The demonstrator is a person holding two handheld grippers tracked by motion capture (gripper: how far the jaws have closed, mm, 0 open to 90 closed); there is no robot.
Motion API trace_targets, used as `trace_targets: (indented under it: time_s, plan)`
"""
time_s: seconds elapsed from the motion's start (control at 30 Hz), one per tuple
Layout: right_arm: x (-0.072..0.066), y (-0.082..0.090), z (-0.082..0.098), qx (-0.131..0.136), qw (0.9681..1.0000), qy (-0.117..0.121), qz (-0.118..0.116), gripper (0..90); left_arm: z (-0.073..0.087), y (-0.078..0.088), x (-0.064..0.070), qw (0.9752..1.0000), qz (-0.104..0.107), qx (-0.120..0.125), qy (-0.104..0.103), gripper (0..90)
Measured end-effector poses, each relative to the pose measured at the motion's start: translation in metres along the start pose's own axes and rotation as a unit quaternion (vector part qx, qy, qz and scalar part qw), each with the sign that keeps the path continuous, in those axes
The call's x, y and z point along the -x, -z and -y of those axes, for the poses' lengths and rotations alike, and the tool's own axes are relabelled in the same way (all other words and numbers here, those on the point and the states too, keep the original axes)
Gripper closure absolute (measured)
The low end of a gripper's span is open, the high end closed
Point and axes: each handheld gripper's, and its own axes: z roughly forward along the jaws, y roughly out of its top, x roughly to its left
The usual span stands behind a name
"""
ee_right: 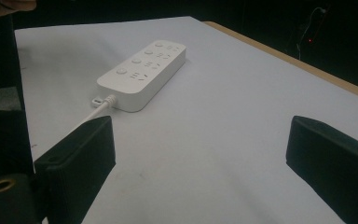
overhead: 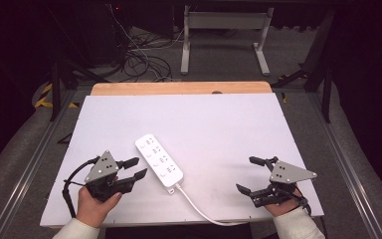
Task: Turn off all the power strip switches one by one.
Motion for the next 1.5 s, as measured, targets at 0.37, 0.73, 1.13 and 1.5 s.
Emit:
trace_targets:
  time_s: [0.37,0.73,1.13,1.5]
  plan:
    - [0.001,0.000,0.000,0.001,1.0000,0.000,-0.003,8.5,-0.013,-0.019,-0.002,0.9999,0.013,-0.011,-0.003,58.6]
    - [0.001,-0.001,0.001,0.002,1.0000,-0.001,-0.008,8.5,-0.026,-0.044,-0.006,0.9991,0.034,-0.023,0.003,59.4]
    - [0.001,-0.001,0.000,0.002,0.9999,-0.001,-0.011,8.6,-0.032,-0.051,-0.005,0.9966,0.036,-0.074,-0.002,88.6]
    - [0.001,-0.001,0.000,0.001,0.9999,-0.001,-0.012,8.9,-0.037,-0.063,-0.006,0.9855,0.052,-0.161,0.011,90.0]
